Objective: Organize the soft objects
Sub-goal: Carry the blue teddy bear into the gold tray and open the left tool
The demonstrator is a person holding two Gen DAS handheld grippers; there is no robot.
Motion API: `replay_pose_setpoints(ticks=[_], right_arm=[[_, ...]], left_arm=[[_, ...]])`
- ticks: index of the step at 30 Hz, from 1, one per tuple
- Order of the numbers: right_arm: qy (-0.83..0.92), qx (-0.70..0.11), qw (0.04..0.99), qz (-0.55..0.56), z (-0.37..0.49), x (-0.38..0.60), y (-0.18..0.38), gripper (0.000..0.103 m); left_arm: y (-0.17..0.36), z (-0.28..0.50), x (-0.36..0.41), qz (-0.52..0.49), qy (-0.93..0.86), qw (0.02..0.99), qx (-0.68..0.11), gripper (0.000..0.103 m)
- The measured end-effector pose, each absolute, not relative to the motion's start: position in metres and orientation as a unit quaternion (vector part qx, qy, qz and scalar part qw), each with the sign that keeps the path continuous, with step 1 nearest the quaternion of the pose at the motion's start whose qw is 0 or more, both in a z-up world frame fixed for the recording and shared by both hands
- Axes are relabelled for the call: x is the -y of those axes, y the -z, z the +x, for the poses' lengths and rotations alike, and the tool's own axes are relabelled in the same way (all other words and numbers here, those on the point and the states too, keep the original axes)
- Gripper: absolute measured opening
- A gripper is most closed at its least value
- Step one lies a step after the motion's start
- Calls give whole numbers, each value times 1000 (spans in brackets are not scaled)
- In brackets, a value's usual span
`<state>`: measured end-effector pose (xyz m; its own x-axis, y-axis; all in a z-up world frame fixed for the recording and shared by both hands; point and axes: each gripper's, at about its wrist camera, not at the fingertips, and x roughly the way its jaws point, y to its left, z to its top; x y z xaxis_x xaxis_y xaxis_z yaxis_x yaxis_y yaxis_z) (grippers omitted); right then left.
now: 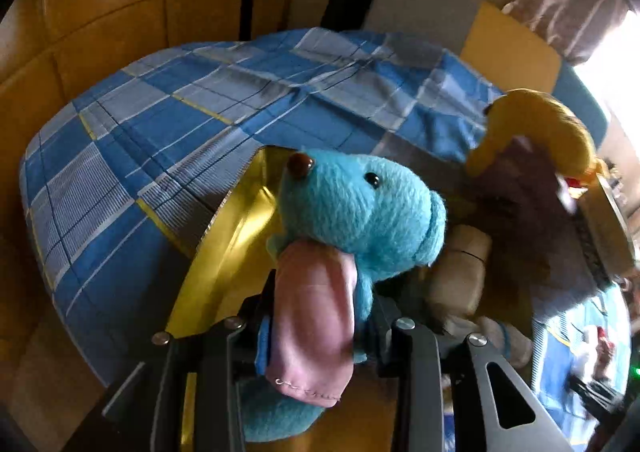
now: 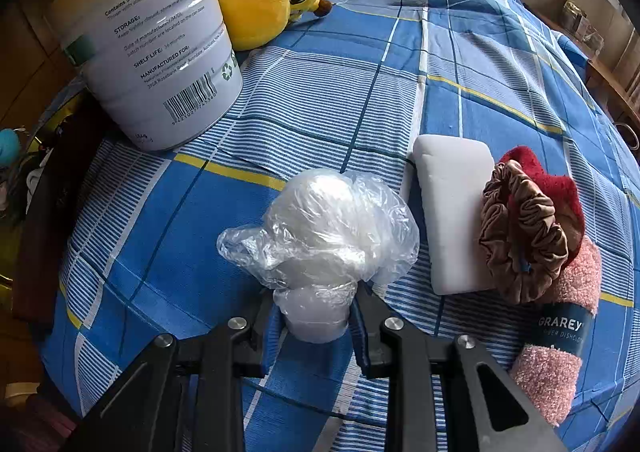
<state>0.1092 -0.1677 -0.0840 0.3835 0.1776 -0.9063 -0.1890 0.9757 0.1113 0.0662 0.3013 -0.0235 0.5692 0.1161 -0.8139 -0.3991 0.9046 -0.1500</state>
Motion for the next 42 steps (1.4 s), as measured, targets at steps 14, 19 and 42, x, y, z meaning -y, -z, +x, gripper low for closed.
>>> replay_pose_setpoints(ticks=[14,19,42], right_arm=[[-107,-543,833,-6,109,168,85,29],[-107,-542,833,-6,109,168,84,29],[-98,-536,838,-5,107,168,83,27]], left_arm=[[43,107,-305,-132,-160,863,-461,68],[34,91,-296,-120,-160,873,-445,71],[-16,13,-207,-34,-68,925,-372,71]])
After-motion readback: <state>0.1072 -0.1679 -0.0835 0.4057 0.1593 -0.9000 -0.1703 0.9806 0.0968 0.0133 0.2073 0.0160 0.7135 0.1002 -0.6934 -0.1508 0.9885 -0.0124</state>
